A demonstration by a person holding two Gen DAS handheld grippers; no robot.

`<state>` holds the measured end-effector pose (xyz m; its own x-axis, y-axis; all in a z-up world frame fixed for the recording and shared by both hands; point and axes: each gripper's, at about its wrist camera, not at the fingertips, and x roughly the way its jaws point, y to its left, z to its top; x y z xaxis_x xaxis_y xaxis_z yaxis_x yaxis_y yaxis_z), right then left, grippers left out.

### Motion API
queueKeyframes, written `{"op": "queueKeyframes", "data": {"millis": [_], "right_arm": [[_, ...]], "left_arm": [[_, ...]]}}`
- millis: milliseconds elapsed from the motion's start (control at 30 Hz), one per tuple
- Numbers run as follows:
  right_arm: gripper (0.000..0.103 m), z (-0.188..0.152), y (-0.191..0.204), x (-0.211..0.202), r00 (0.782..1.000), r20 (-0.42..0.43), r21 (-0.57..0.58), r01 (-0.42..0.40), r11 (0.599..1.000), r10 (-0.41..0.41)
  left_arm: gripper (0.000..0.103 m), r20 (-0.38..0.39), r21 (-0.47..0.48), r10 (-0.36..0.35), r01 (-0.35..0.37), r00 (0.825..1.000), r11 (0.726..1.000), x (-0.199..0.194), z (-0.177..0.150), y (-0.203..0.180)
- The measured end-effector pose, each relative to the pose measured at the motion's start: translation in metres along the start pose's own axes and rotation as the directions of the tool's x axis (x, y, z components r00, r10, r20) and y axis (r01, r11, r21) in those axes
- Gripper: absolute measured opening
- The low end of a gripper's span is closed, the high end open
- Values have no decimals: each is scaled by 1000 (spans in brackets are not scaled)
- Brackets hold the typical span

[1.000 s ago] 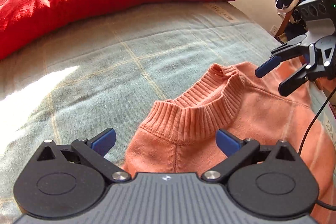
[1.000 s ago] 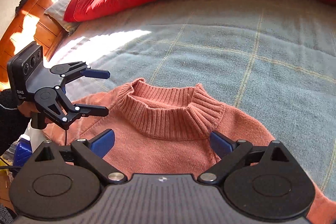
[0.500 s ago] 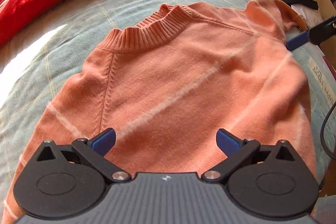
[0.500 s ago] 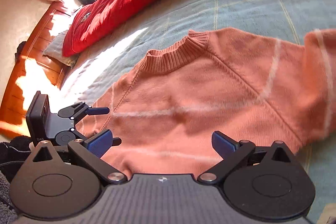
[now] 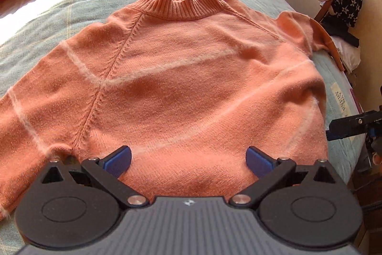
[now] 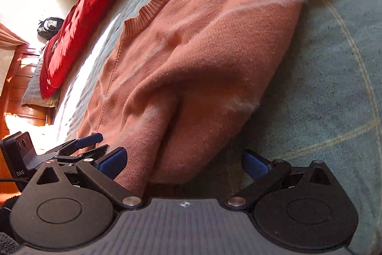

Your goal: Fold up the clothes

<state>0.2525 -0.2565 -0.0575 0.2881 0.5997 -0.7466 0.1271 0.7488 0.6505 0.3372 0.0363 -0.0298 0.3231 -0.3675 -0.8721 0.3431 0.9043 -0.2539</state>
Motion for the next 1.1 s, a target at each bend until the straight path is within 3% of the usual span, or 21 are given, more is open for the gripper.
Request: {"op": "queueKeyframes", "data": {"millis": [133, 267, 467, 600, 767, 833, 967, 1100], "right_arm": [[103, -5, 3, -14, 995, 83, 6, 60, 998, -61], [103, 8, -18, -41, 969, 214, 74, 110, 991, -123], [103, 51, -72, -74, 888, 377, 169, 214, 962, -264], [103, 94, -112, -100, 830, 461, 206, 243, 948, -313], [103, 154, -168, -121, 776, 476, 204, 361, 910, -414], [103, 179, -198, -125, 773, 455, 239, 373, 897, -442], [103, 222, -239, -132, 769, 426, 241, 412, 879, -477], [103, 262, -251, -152, 737, 481, 194, 438, 878, -474]], "left_arm": [[101, 14, 12, -4, 4, 1000, 1000, -11, -3, 7], [101, 26, 25, -2, 1, 1000, 1000, -17, -8, 8], [101, 60, 60, 44, -48, 997, 997, -25, -5, -9], [101, 112, 39, 116, -121, 987, 992, -26, 17, -26], [101, 192, 18, 186, -193, 964, 981, -8, 58, -59], [101, 208, 23, 200, -209, 957, 978, 4, 73, -76], [101, 205, 39, 172, -184, 964, 982, 30, 98, -107], [101, 198, 94, 165, -187, 966, 978, 49, 110, -136]]}}
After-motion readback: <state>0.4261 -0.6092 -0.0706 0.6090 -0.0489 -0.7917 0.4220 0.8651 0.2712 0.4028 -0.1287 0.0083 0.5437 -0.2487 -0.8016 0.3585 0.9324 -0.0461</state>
